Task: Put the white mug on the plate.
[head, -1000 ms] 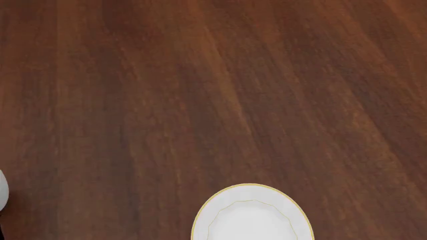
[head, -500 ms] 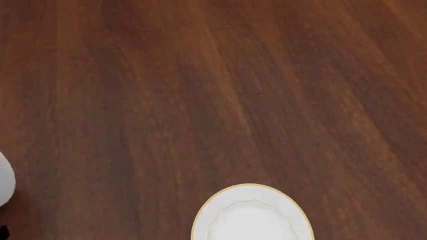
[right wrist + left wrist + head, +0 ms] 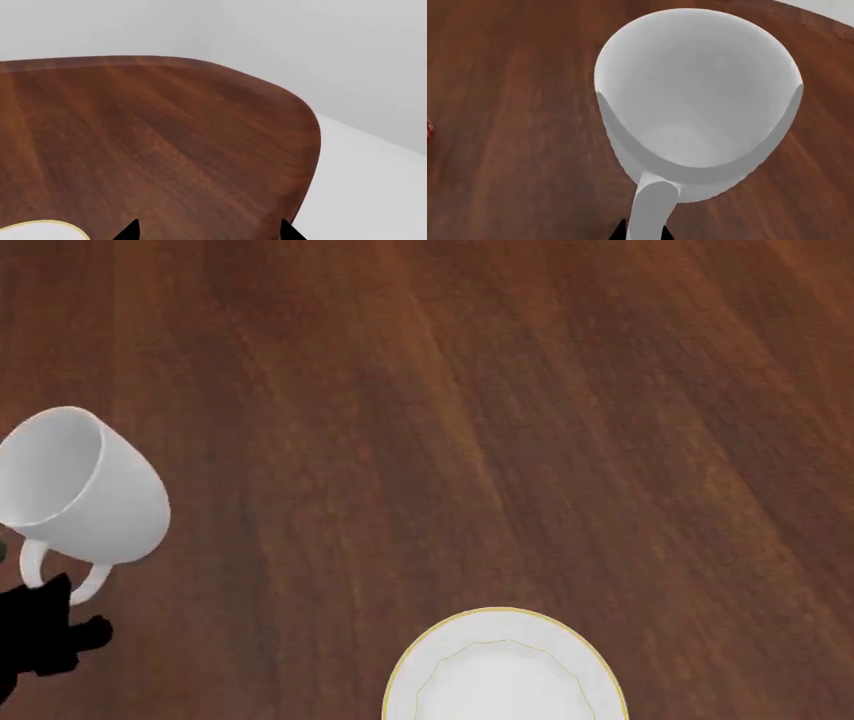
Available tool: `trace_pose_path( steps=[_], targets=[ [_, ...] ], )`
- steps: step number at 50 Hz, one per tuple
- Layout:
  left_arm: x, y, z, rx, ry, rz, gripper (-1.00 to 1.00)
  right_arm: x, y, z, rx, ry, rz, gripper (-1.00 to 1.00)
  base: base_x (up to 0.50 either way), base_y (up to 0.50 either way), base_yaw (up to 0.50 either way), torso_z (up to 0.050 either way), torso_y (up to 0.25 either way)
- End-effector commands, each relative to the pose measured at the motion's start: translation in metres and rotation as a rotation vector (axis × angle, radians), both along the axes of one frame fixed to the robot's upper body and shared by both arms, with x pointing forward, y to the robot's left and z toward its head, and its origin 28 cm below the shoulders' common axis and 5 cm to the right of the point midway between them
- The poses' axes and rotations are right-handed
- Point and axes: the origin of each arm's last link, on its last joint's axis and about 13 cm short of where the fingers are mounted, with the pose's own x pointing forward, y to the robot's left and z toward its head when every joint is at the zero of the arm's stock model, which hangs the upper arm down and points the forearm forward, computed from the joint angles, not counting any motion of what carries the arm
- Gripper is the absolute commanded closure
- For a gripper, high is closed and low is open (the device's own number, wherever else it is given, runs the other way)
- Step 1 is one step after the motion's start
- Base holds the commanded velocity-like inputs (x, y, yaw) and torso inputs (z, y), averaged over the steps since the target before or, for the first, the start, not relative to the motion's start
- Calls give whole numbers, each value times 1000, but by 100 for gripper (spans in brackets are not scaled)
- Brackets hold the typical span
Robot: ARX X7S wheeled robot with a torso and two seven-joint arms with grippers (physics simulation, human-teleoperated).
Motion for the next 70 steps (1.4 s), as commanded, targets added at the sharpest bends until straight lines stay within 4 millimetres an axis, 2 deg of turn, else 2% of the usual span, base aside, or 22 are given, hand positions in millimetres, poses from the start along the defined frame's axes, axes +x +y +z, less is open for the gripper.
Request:
trace_pose_path(
  steps=[1,17,19,26,38,53,70],
  targets=[
    [-1,-36,29,-60,-56,-223,100,1,0,-1,4,2,3,-100,0,0,0,0,0],
    [7,-80,36,90,-22,-430,100,3,0,-3,9,2,10,-100,0,0,0,0,0],
    [6,-87,40,108,-2,-508,100,3,0,-3,10,3,9,-100,0,0,0,0,0],
    [7,-105,45,211,-15,-613,100,5,0,-4,12,6,10,-100,0,0,0,0,0],
    [8,-133,46,286,59,-713,100,6,0,-6,18,13,14,-100,0,0,0,0,0],
    [21,-146,29,323,102,-744,100,6,0,-9,24,15,16,-100,0,0,0,0,0],
    [26,-145,10,346,131,-740,100,5,1,-10,29,16,17,-100,0,0,0,0,0]
  ],
)
